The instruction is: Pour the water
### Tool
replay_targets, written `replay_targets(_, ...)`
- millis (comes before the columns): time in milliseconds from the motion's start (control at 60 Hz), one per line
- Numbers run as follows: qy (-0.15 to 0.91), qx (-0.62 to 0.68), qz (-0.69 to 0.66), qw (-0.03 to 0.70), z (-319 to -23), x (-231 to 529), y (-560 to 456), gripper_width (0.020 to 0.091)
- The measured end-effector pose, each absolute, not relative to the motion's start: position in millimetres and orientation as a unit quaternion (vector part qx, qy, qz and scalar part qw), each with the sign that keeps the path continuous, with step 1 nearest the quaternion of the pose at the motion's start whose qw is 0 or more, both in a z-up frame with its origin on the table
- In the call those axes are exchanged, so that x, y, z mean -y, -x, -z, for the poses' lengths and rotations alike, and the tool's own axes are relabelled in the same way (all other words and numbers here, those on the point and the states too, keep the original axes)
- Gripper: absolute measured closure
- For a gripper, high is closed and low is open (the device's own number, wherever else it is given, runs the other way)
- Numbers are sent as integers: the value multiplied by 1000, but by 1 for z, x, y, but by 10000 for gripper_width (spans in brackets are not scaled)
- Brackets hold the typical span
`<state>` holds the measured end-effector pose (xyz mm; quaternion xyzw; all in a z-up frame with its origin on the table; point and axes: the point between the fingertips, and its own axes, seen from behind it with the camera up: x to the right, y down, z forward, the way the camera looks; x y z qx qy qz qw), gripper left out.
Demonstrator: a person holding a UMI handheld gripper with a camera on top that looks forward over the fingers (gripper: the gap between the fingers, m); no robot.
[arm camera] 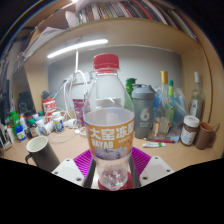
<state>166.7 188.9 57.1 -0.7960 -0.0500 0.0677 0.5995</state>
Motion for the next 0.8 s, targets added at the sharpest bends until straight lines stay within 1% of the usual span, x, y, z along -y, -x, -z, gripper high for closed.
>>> replay_targets(17,803,47,-64,591,-55,-187,-169,493)
replay_targets(50,815,40,-58,575,-49,-184,-173,371)
replay_targets(100,819,31,-60,569,-52,-177,-175,242)
replay_targets(150,817,22,-70,572,-59,-168,-174,264)
replay_targets(250,828,10,-75,555,-65,-138,-176,263)
replay_targets(350,832,6,-60,551,-80,-103,-179,263)
replay_targets(433,833,3,-56,550,-101,-67,-177,262)
replay_targets(567,832,-8,-40,554,-141,-6,-170,262)
replay_targets(800,836,-11,-30,547,-186,86,-148,266)
